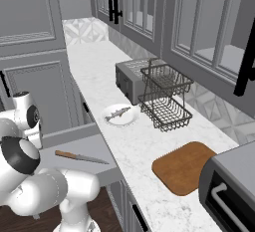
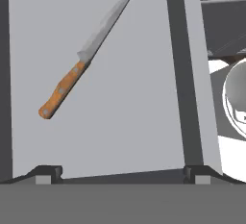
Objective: Pick up the knife from the drawer and place it on the cutting board. Then place the meat from the plate to the cutting board.
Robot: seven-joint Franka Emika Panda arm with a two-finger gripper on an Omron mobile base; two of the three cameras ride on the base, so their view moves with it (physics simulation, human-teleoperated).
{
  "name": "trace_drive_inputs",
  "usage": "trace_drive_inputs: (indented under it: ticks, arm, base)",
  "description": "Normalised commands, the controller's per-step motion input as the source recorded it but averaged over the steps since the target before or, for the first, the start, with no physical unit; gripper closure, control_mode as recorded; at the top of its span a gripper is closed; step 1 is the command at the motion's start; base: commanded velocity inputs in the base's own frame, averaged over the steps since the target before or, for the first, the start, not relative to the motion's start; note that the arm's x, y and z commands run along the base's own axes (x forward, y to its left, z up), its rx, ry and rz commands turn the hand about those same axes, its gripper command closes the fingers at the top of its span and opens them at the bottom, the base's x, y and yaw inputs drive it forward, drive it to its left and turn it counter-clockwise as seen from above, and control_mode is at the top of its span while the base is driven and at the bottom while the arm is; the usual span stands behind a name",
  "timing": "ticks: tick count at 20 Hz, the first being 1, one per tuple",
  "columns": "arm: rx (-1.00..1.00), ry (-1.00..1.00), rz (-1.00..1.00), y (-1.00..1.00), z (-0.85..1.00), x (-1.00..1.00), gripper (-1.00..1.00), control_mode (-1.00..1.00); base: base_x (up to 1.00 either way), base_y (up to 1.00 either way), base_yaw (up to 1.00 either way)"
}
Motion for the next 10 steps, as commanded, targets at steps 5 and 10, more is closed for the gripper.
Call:
trace_drive_inputs:
  ticks: [5,10]
  arm:
    - [0.00,0.00,-0.55,-0.12,0.00,0.00,-1.00,-1.00]
    - [0.00,-0.03,-0.28,-0.12,-0.06,0.02,-1.00,-1.00]
  base:
    - [0.00,0.00,0.00]
    - [0.00,0.00,0.00]
